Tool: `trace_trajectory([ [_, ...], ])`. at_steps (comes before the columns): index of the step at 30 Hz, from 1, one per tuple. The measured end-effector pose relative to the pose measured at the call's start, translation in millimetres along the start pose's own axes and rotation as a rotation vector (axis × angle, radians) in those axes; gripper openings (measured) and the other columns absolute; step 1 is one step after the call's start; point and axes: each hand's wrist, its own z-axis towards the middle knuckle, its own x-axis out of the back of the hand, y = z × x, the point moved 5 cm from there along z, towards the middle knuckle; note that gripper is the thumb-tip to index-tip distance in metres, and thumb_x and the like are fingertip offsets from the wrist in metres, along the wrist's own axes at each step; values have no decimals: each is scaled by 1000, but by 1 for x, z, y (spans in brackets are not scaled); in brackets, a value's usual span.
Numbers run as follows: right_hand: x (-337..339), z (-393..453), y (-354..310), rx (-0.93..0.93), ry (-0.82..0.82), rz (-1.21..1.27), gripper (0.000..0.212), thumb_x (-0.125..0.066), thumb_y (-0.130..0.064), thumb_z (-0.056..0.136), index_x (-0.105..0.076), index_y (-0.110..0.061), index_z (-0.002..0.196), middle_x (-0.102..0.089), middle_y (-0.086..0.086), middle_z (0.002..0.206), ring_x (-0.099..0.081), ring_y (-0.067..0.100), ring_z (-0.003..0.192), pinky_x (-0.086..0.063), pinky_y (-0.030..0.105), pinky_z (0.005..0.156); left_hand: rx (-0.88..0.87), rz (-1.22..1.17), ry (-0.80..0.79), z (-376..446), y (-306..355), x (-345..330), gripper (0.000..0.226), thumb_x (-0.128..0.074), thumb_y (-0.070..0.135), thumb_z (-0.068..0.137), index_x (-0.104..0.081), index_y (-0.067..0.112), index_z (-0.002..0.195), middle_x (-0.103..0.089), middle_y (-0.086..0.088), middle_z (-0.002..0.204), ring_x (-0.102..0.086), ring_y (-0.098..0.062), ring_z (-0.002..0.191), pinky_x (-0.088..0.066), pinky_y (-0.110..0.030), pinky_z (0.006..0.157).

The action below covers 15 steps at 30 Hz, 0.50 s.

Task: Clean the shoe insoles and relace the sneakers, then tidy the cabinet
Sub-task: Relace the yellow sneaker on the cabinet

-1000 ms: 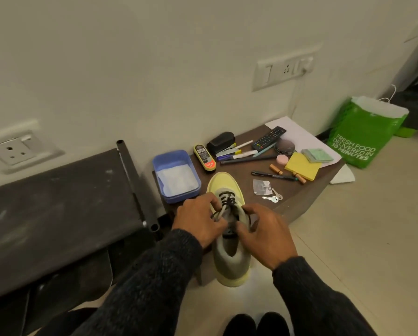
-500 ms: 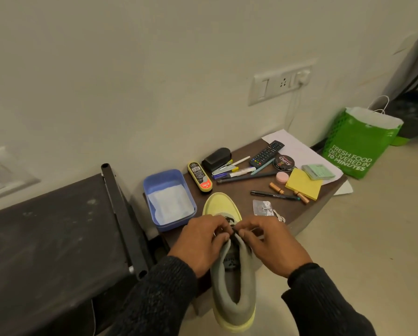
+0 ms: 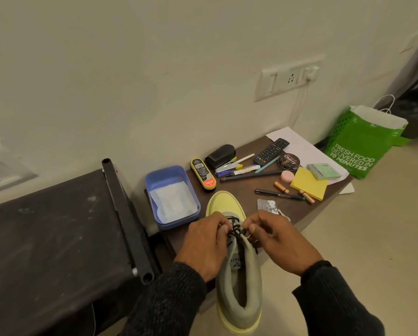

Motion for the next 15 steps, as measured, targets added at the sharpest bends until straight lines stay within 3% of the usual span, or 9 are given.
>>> trace_trajectory([
  [3,-5,5,-2,32,28,-64,19,-60,-21,98,-68,-37,93,-69,-15,87,-65,2,83,-59,26,74,45,-21,8,2,-4,0,16,-56,19,100,-63,33,98,-65,9,96,-62,-5,90,-54,-23,81],
  [7,-8,10,-7,80,22,-159,14,-63,-22,96,-68,-35,93,-67,-18,91,-60,-4,89,-56,20,76,-2,66,4,5,-2,-1,12,-61,22,98,-62,33,95,-61,9,97,-56,-6,90,-47,-19,79],
  [15,-16,8,-7,153,-1,-269,11,-47,-20,102,-50,-29,95,-55,-11,96,-50,4,88,-47,21,77,-62,142,-41,9,1,-5,14,-49,22,103,-51,32,95,-57,10,96,-53,-7,88,-47,-25,78],
])
